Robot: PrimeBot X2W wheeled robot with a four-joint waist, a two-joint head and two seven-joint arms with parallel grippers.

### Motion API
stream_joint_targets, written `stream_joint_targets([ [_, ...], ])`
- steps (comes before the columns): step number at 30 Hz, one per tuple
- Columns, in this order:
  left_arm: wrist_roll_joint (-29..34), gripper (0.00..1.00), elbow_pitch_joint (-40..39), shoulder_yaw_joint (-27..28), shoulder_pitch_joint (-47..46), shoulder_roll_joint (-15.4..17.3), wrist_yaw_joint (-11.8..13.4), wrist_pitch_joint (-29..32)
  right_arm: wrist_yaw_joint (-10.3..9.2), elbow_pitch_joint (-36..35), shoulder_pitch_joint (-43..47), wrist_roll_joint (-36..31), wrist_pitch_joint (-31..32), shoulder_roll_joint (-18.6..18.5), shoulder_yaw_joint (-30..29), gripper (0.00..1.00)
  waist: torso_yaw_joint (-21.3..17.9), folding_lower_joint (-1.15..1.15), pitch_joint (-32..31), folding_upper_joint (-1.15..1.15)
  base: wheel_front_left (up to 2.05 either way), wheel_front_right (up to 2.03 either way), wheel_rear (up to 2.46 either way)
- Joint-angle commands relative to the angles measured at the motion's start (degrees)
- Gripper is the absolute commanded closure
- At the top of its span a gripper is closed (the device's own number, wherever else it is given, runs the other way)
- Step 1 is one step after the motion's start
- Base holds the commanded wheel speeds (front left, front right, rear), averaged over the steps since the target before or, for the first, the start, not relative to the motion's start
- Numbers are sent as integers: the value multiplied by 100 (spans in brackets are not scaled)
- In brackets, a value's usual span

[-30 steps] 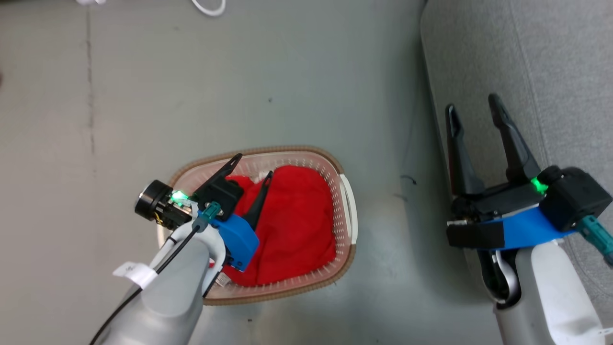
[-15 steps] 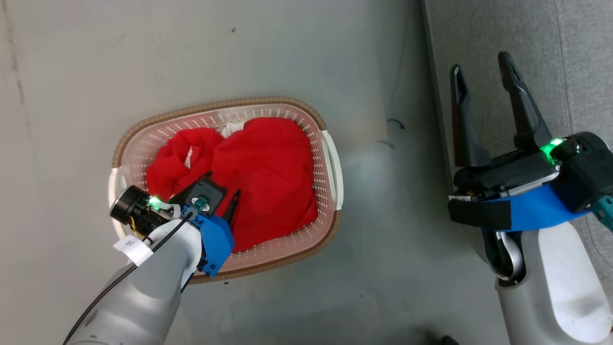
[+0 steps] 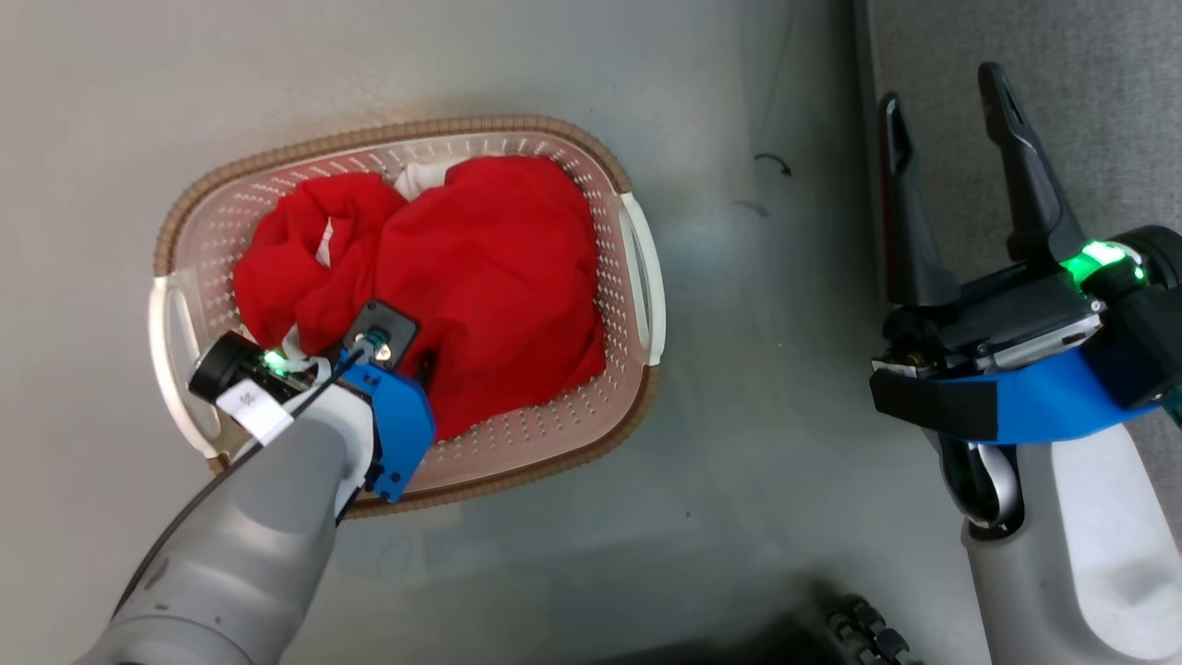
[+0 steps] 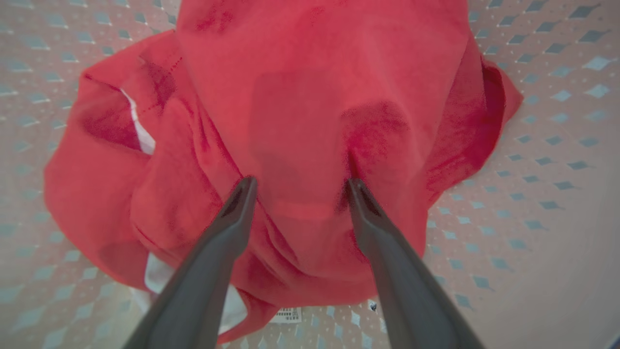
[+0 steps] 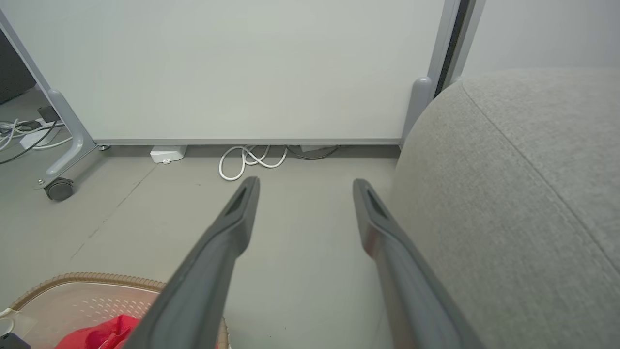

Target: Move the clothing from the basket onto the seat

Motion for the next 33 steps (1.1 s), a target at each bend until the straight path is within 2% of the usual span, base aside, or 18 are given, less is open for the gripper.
stream_joint_targets([
  [1,-76,0,18,-42,-169,47,-3,65,3,-49,-133,-15,-25,-20,-12,0,-9,-1,158,0,0,0,0],
  [18,-133,0,171,-527,-818,175,60,576,3,-372,-48,-18,-26,-20,-59,0,-89,-1,886,0,0,0,0],
  [19,-128,63,170,-539,-845,155,60,506,3,-380,-47,-9,-26,-20,-67,0,-86,-1,894,0,0,0,0],
  [20,-129,100,170,-551,-871,135,68,434,3,-380,-49,11,-26,-20,-74,0,-80,-1,894,0,0,0,0],
  [33,-274,100,183,-634,-742,-118,7,-326,3,-223,-60,33,-26,-20,-81,0,93,-1,326,0,0,0,0],
])
